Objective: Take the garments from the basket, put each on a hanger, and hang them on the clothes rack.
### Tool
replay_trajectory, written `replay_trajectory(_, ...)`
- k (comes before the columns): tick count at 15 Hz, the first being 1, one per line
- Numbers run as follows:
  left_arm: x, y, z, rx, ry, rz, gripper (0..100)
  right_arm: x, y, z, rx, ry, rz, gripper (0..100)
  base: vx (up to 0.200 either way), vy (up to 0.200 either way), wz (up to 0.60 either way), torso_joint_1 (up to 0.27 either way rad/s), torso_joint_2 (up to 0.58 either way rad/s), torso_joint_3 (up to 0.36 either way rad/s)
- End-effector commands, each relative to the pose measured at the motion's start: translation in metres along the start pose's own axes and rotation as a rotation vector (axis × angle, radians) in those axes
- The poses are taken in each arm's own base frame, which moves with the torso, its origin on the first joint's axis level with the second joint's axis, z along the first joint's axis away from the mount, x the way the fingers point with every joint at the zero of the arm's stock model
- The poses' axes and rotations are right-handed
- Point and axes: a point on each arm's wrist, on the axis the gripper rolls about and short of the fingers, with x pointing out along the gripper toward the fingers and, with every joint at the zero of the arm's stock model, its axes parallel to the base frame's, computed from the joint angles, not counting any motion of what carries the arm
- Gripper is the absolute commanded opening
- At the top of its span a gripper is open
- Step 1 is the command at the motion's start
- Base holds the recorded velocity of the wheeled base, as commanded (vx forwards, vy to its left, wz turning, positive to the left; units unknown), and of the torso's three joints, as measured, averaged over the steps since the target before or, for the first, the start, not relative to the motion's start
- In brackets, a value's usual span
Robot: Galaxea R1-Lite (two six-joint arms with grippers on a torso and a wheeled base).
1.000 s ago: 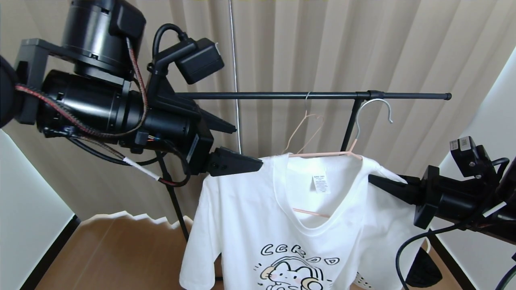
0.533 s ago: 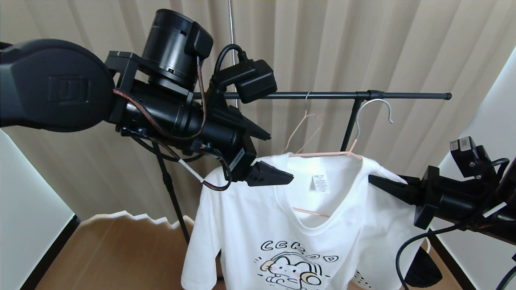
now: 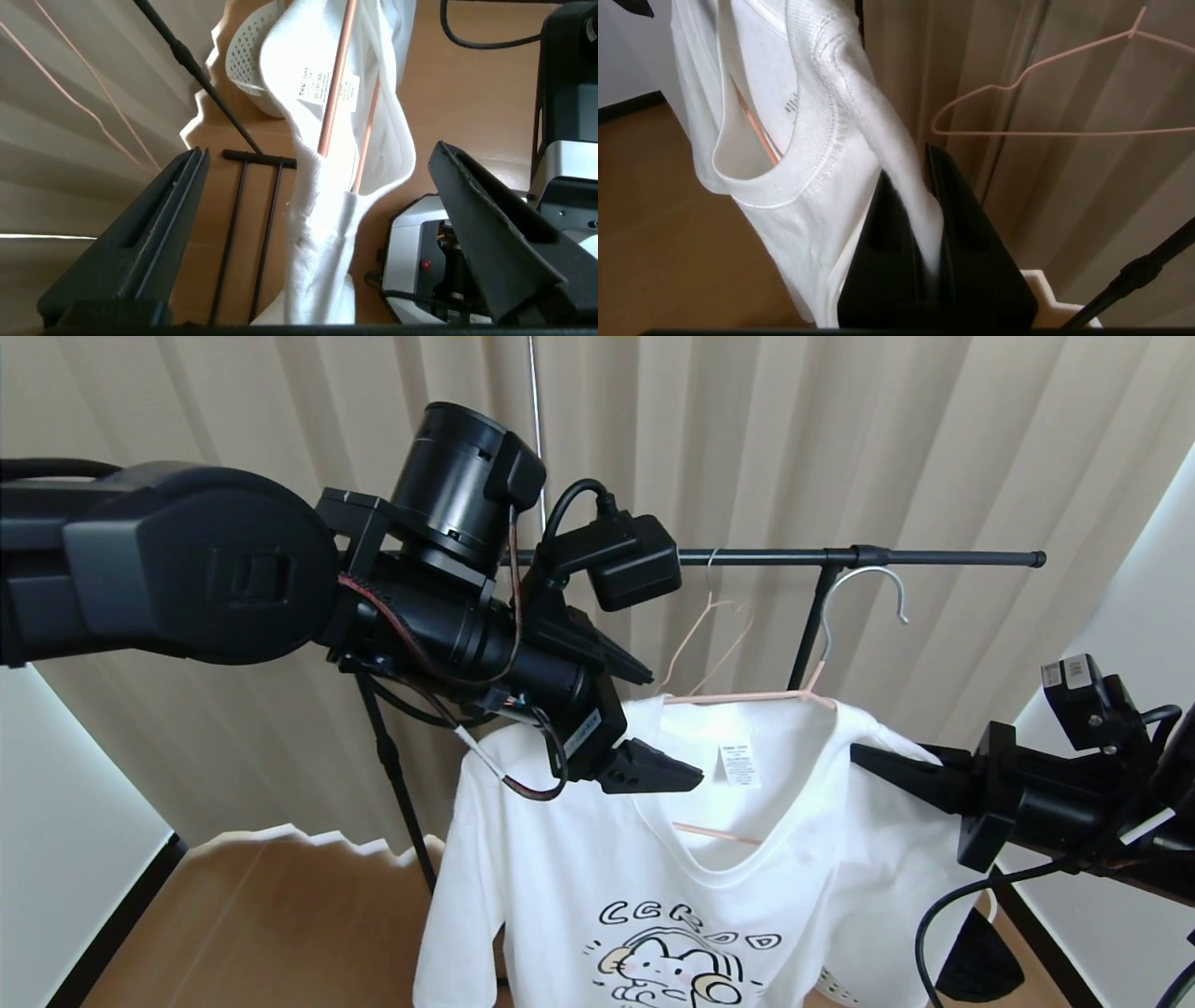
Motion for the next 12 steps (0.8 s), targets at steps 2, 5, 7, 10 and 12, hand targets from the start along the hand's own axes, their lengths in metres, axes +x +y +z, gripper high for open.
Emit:
replay_trajectory(2,0.003,-0.001,-0.002,-0.003,0.008,-0.009,100,0.0,0.001,0.001,-0.003,-0.003,0.0,0,0.0,0.0,0.0,0.0,0.0,0.0)
replay_trajectory(5,0.005,-0.001,-0.004,-0.007,0.015,-0.012,100,-0.001,0.001,0.002,-0.006,-0.007,0.001,0,0.0,0.0,0.0,0.0,0.0,0.0)
replay_trajectory(7,0.005,-0.002,-0.004,-0.006,0.015,-0.013,100,-0.001,0.002,0.002,-0.006,-0.007,0.003,0,0.0,0.0,0.0,0.0,0.0,0.0)
replay_trajectory(10,0.011,-0.002,-0.004,-0.005,0.019,-0.023,100,-0.001,0.004,0.004,-0.012,-0.012,0.009,0,0.0,0.0,0.0,0.0,0.0,0.0)
replay_trajectory(12,0.016,-0.002,-0.004,-0.005,0.021,-0.03,100,-0.001,0.004,0.004,-0.013,-0.013,0.009,0,0.0,0.0,0.0,0.0,0.0,0.0)
